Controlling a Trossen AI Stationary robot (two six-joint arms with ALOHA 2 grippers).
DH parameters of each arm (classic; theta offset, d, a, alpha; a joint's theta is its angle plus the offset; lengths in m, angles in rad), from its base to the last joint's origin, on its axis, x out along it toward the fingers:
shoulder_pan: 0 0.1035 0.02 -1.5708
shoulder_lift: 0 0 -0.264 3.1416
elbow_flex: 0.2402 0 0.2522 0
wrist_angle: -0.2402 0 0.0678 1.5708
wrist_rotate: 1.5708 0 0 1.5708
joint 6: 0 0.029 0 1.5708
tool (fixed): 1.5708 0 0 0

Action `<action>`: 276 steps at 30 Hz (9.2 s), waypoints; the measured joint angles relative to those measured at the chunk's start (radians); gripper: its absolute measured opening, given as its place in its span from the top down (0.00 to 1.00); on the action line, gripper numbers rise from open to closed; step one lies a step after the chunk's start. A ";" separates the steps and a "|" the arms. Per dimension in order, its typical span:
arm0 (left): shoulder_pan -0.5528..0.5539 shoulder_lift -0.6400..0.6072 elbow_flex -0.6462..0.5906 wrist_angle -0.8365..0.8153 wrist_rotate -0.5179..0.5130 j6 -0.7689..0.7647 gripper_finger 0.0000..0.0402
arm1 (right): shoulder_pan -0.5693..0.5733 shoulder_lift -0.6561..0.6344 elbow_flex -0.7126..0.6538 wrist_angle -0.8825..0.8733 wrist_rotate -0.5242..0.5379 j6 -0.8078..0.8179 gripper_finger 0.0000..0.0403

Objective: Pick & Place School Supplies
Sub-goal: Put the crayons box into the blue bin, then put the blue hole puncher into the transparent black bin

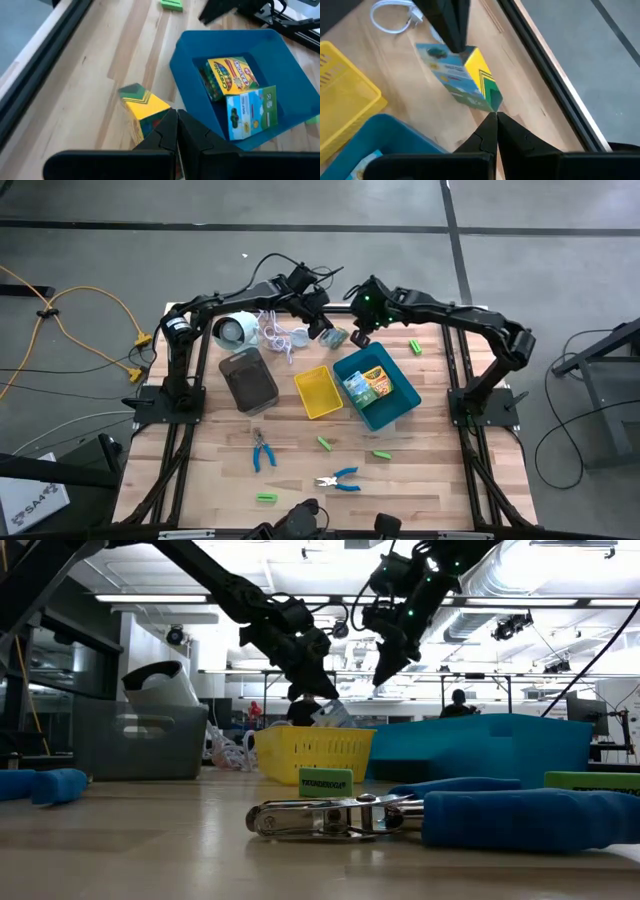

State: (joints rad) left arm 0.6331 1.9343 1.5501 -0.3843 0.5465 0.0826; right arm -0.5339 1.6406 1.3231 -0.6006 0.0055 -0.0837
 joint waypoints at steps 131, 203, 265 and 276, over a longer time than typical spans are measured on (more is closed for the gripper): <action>0.022 -0.055 -0.001 -0.036 -0.001 0.060 1.00 | -0.074 0.305 0.001 0.262 -0.361 -0.434 0.75; 0.005 -0.090 -0.001 -0.132 0.003 0.068 1.00 | 0.112 -0.096 -0.244 -0.300 -0.264 0.417 0.71; -0.008 -0.089 -0.001 -0.132 0.001 0.075 1.00 | 0.256 -0.096 -0.305 -0.075 -0.375 0.566 0.32; -0.008 -0.089 -0.001 -0.132 0.000 0.075 1.00 | 0.246 -0.096 -0.314 0.016 -0.502 0.564 0.32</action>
State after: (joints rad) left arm 0.6250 1.8450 1.5490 -0.5163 0.5468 0.1577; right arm -0.2882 1.5448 1.0088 -0.5851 -0.4969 0.4802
